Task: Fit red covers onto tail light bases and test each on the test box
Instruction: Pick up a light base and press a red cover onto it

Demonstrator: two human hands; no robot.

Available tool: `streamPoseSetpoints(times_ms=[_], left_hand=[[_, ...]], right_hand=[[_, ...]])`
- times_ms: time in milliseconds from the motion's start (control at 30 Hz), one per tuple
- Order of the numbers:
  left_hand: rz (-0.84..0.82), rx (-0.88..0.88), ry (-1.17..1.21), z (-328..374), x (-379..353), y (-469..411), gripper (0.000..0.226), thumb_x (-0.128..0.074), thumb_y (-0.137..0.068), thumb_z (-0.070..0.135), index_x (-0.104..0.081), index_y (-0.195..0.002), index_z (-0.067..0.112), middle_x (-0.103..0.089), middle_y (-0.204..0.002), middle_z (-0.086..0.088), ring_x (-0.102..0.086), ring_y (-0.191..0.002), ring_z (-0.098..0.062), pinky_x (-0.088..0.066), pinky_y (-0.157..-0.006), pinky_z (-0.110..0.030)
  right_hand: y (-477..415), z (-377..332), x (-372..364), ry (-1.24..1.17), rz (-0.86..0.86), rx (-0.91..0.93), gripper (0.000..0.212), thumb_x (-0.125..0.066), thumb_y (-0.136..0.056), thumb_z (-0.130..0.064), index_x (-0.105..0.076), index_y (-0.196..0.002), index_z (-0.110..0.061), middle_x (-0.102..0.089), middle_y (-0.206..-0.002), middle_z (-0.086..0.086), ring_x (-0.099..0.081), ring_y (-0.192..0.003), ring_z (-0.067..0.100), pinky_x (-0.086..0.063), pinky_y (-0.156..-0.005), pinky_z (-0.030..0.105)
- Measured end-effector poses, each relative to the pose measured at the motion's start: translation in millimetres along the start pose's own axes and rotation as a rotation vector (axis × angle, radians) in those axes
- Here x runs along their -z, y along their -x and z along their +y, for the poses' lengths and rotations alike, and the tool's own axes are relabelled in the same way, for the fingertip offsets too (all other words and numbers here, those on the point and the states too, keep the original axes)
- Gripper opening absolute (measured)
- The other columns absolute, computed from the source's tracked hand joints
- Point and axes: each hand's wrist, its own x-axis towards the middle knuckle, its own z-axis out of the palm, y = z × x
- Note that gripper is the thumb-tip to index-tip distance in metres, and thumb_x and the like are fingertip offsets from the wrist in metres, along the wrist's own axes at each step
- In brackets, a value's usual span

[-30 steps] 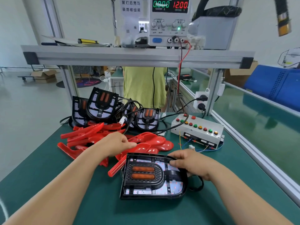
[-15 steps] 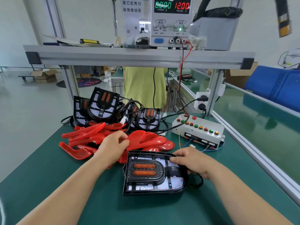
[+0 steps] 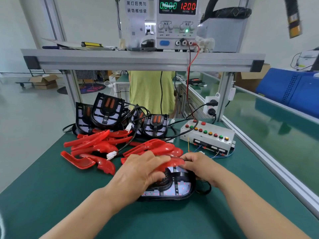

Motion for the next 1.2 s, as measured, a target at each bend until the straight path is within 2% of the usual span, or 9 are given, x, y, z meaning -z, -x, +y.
streamPoseSetpoints(times_ms=[133,233,367,467,600,767,933,1100,1200], left_hand=[[0.01,-0.164,-0.117,10.8,-13.1,17.8,0.037,-0.065,-0.091,0.021,-0.066,-0.128,0.025,-0.061,-0.093,0.003,-0.059,-0.078,-0.018,-0.052,-0.076,-0.039],[-0.01,-0.208,-0.142,16.1,-17.7,24.5,0.041,-0.075,-0.083,0.019,-0.07,-0.122,0.03,-0.059,-0.087,0.004,-0.057,-0.074,-0.017,-0.053,-0.076,-0.04],[-0.016,-0.174,-0.144,22.5,-19.3,28.0,0.047,-0.082,-0.075,0.014,-0.072,-0.116,0.034,-0.059,-0.085,0.005,-0.056,-0.071,-0.016,-0.055,-0.07,-0.04],[0.004,-0.16,-0.146,24.2,-20.3,27.4,0.049,-0.085,-0.071,0.012,-0.074,-0.113,0.034,-0.06,-0.085,0.004,-0.058,-0.07,-0.016,-0.055,-0.068,-0.039],[-0.002,-0.161,-0.17,26.2,-21.6,28.0,0.047,-0.082,-0.073,0.012,-0.073,-0.114,0.034,-0.059,-0.086,0.004,-0.058,-0.07,-0.017,-0.055,-0.068,-0.039],[-0.012,-0.166,-0.216,33.9,-24.5,27.1,0.046,-0.079,-0.071,0.019,-0.07,-0.113,0.035,-0.057,-0.085,0.008,-0.057,-0.07,-0.013,-0.054,-0.063,-0.032],[-0.022,-0.113,-0.245,37.1,-26.3,27.7,0.051,-0.091,-0.061,0.029,-0.071,-0.109,0.027,-0.061,-0.086,0.013,-0.061,-0.072,-0.009,-0.054,-0.061,-0.024],[0.011,-0.063,-0.23,37.0,-30.7,34.7,0.051,-0.093,-0.06,0.024,-0.073,-0.107,0.022,-0.061,-0.087,0.01,-0.061,-0.072,-0.011,-0.053,-0.058,-0.024],[0.033,-0.046,-0.223,36.3,-34.5,38.2,0.052,-0.093,-0.06,0.021,-0.073,-0.109,0.02,-0.061,-0.087,0.008,-0.061,-0.07,-0.013,-0.052,-0.055,-0.026]], right_hand=[[2.3,0.2,-3.2,0.085,0.099,0.065,0.014,-0.068,-0.089,-0.032,-0.072,-0.097,-0.021,-0.074,-0.096,0.004,-0.067,-0.086,0.022,-0.053,-0.087,0.039],[7.0,1.7,-6.3,0.143,0.183,0.071,0.024,-0.071,-0.086,-0.035,-0.069,-0.11,-0.028,-0.07,-0.105,-0.009,-0.064,-0.099,0.01,-0.049,-0.096,0.033],[22.1,4.6,-5.1,0.141,0.288,0.165,0.026,-0.074,-0.083,-0.034,-0.063,-0.106,-0.041,-0.06,-0.106,-0.026,-0.053,-0.095,-0.01,-0.042,-0.09,0.019],[33.1,6.2,1.9,0.153,0.437,0.22,0.011,-0.075,-0.081,-0.031,-0.065,-0.084,-0.036,-0.064,-0.085,-0.022,-0.057,-0.078,-0.007,-0.039,-0.071,0.011],[41.1,3.7,4.5,0.236,0.224,0.02,0.022,-0.063,-0.092,-0.04,-0.066,-0.079,-0.023,-0.066,-0.066,-0.01,-0.063,-0.051,0.002,-0.043,-0.049,0.012],[44.2,5.5,-1.8,0.025,0.029,-0.105,0.026,-0.051,-0.101,-0.034,-0.063,-0.083,-0.019,-0.065,-0.073,-0.001,-0.063,-0.06,0.009,-0.042,-0.049,0.02],[41.6,10.2,-3.4,-0.094,-0.004,-0.154,0.024,-0.052,-0.101,-0.029,-0.06,-0.082,-0.018,-0.058,-0.073,0.0,-0.055,-0.064,0.009,-0.044,-0.053,0.019],[38.8,10.8,-9.3,-0.252,0.025,-0.121,0.022,-0.054,-0.101,-0.027,-0.062,-0.085,-0.014,-0.061,-0.076,0.003,-0.058,-0.071,0.013,-0.055,-0.066,0.026],[39.0,11.3,-10.9,-0.259,0.031,-0.12,0.023,-0.053,-0.1,-0.027,-0.062,-0.084,-0.015,-0.061,-0.073,0.001,-0.059,-0.068,0.011,-0.055,-0.064,0.025]])
